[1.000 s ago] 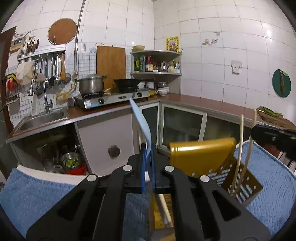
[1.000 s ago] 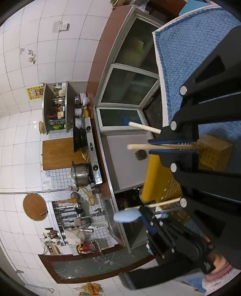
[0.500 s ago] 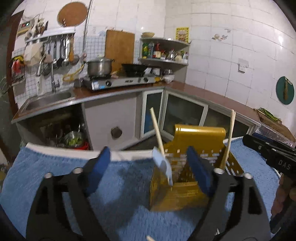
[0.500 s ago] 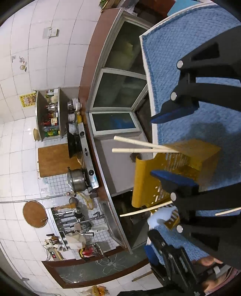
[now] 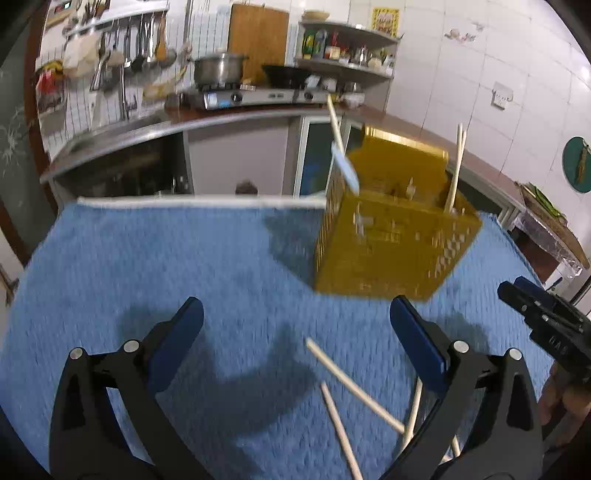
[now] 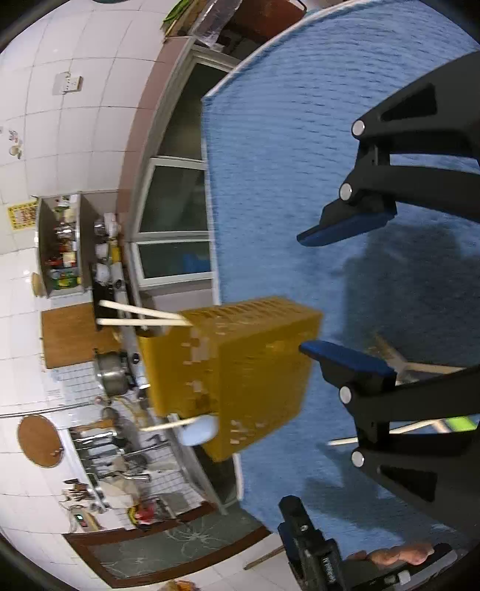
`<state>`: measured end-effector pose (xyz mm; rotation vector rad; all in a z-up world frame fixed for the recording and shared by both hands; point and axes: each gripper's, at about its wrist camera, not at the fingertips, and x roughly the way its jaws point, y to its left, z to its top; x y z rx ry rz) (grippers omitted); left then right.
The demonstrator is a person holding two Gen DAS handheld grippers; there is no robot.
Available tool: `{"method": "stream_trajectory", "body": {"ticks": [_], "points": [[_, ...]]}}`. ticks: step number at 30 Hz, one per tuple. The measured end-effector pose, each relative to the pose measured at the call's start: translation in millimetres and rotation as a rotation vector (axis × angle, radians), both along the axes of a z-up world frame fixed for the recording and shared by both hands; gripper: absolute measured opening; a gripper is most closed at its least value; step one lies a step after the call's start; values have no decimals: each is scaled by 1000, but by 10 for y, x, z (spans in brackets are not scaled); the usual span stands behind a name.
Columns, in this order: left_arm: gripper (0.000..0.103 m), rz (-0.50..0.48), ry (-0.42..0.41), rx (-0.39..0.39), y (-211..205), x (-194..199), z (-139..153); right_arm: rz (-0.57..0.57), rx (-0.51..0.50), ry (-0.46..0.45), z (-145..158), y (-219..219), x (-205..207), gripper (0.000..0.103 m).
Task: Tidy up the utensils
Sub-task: 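Move both open tools down toward the chopsticks left on the towel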
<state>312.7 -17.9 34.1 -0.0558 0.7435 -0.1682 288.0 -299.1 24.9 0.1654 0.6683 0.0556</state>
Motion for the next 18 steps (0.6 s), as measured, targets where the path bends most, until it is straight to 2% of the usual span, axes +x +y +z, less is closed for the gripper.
{"method": "stream_trajectory", "body": {"ticks": [3, 8, 16, 18], "points": [[98, 3, 41, 16, -27, -100, -125, 6, 0, 37, -165, 43, -98, 53], [98, -2, 88, 86, -88, -256, -338, 18, 2, 90, -386, 125, -242, 57], [97, 15, 185, 86, -120, -371, -567, 56, -31, 141, -537, 312, -337, 57], [93, 11, 200, 93, -156, -391, -583, 64, -44, 150, -555, 366, -350, 57]]}}
